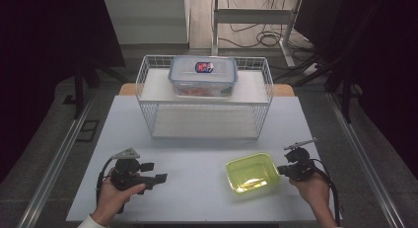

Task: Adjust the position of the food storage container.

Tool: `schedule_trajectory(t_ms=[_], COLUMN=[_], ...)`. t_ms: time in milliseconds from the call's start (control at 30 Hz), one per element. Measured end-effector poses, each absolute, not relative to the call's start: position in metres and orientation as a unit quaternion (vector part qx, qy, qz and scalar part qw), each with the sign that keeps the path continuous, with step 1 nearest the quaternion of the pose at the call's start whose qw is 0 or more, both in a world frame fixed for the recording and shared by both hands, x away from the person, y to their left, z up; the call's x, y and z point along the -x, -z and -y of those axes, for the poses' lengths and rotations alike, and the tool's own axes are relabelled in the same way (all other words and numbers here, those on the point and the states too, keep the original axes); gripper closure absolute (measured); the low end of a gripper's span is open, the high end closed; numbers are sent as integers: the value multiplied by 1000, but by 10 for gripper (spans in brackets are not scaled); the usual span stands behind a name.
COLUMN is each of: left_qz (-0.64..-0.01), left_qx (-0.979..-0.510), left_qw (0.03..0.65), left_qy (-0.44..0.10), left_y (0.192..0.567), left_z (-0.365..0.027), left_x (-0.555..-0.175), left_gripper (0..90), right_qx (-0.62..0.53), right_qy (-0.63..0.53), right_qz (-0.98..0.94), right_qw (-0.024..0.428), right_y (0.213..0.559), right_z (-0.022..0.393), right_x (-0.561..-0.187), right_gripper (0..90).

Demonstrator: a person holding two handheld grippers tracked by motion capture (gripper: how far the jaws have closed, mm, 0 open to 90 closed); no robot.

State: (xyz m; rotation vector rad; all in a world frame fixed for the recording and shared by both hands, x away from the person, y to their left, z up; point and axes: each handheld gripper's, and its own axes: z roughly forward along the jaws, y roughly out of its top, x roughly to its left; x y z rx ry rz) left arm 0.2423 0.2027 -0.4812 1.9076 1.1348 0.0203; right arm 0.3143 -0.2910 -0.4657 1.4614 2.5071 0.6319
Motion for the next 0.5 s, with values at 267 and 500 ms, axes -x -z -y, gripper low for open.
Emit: schedule_trajectory(t_ms=[267, 500], left_qz=[-458, -457], left_qx=[-772, -773], left_qw=[440, 439], left_qy=[-8, -10], left_y=[483, 483], left_z=[-201, -201], left_x=[-243, -243], left_gripper=[233, 233], right_qx=[-480, -449], right_qy=[-225, -234], right_qz=[-846, -861], right_qw=[61, 46], right_y=[470, 471], right_z=[271, 239], right_x=[-312, -304], right_gripper=[894, 894])
